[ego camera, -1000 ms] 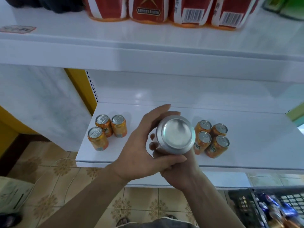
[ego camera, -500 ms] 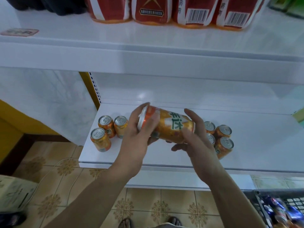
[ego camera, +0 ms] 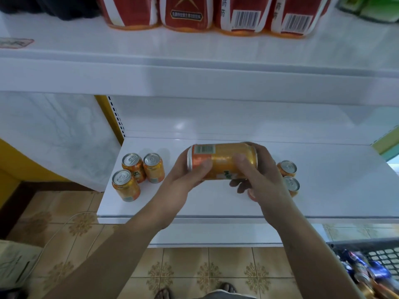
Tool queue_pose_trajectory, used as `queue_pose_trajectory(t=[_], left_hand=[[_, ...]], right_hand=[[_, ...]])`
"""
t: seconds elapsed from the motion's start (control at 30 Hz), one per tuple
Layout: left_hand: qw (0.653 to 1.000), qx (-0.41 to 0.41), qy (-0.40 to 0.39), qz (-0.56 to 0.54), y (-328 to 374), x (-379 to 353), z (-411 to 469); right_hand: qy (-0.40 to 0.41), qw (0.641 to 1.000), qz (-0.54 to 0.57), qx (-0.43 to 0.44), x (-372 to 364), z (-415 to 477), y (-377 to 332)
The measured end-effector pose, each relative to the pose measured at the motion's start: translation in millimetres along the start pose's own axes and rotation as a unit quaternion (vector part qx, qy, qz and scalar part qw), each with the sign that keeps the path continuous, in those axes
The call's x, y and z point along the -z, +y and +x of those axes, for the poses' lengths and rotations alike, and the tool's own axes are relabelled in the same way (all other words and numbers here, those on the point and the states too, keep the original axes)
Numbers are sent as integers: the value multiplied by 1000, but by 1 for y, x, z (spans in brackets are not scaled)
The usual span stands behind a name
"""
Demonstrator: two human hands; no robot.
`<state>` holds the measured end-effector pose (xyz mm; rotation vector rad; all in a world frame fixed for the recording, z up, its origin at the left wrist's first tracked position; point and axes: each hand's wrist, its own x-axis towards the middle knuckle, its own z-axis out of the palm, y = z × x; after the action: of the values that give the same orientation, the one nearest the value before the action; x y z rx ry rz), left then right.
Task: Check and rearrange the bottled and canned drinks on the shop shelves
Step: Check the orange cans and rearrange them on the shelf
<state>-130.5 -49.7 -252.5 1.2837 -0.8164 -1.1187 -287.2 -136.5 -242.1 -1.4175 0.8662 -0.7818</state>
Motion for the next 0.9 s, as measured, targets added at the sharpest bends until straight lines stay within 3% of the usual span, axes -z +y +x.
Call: queue_pose_trajectory(t=[0.1,0.2,0.3,0.4,0.5,0.67,0.73,0.8,0.9], left_hand=[[999,-39,12,-9,-3,-4,-2],[998,1,42,-49,3,-8,4],[998,43,16,-43,2,-9,9],[1000,-9,3,-13,-2,-12,6],[999,-1,34,-18,0,-15,9],[995,18,-6,101,-7,-8,15],[978,-12,-25,207,-15,-4,15],[951,-36,-12,307,-26,-3,18],[926,-30,-17,377,-42,-7,25]], right_hand=[[-8,999,-3,-33,1,-1,0],[-34,998,-51,10,6,-4,3],[-1,999,-44,13,9,-4,4],[43,998,-26,-41,9,-2,5],[17,999,-45,-24,11,-4,9],[82,994,17,-66,12,-2,8],[112,990,-41,-74,12,0,4],[119,978,-168,-37,12,0,2],[99,943,-318,3,7,-4,2]])
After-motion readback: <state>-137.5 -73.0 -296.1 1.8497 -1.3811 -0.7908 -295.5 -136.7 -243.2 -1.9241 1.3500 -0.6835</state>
